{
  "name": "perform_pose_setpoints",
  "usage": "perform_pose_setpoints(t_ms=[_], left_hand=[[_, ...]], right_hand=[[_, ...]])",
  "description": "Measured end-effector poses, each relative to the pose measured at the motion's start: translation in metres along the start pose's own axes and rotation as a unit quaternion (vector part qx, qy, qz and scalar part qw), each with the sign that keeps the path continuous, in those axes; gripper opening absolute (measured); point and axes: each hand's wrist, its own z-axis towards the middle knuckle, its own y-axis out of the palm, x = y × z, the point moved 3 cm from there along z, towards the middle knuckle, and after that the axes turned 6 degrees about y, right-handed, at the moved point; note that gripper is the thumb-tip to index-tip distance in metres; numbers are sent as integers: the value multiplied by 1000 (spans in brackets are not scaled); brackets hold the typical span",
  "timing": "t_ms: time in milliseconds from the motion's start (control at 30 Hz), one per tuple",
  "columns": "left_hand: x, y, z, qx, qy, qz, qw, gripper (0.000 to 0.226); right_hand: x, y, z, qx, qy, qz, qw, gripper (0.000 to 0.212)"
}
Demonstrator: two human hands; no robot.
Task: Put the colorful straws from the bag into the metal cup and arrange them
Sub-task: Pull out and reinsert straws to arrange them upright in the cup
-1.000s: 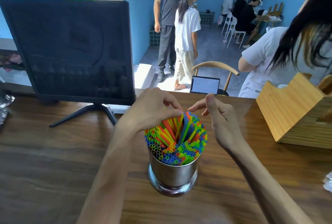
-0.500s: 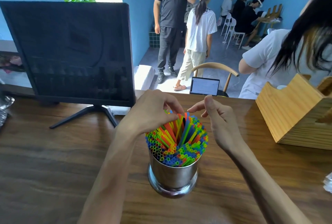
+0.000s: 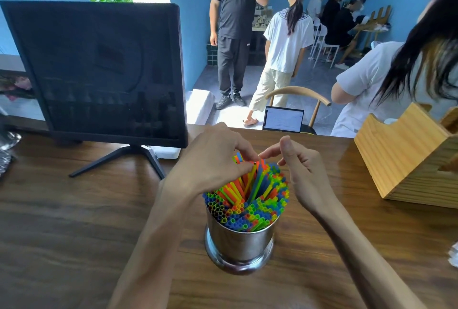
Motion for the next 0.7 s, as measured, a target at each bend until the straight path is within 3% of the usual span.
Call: perform_pose_setpoints(t_ms=[267,500,600,700], left_hand=[[16,2,-3,54,52,87,993,17],[17,-8,-6,85,73,58,992,17],[21,-18,-8,142,86,-13,986,18],[25,-31,-9,262,79,-136,952,21]], right_hand=[[-2,1,-3,-3,2,7,1000,51],[-5,0,-5,-14,1,5,1000,44],[-15,4,-5,-57,-28,-13,998,32],[-26,11,-6,-101,-79,-74,989,28]])
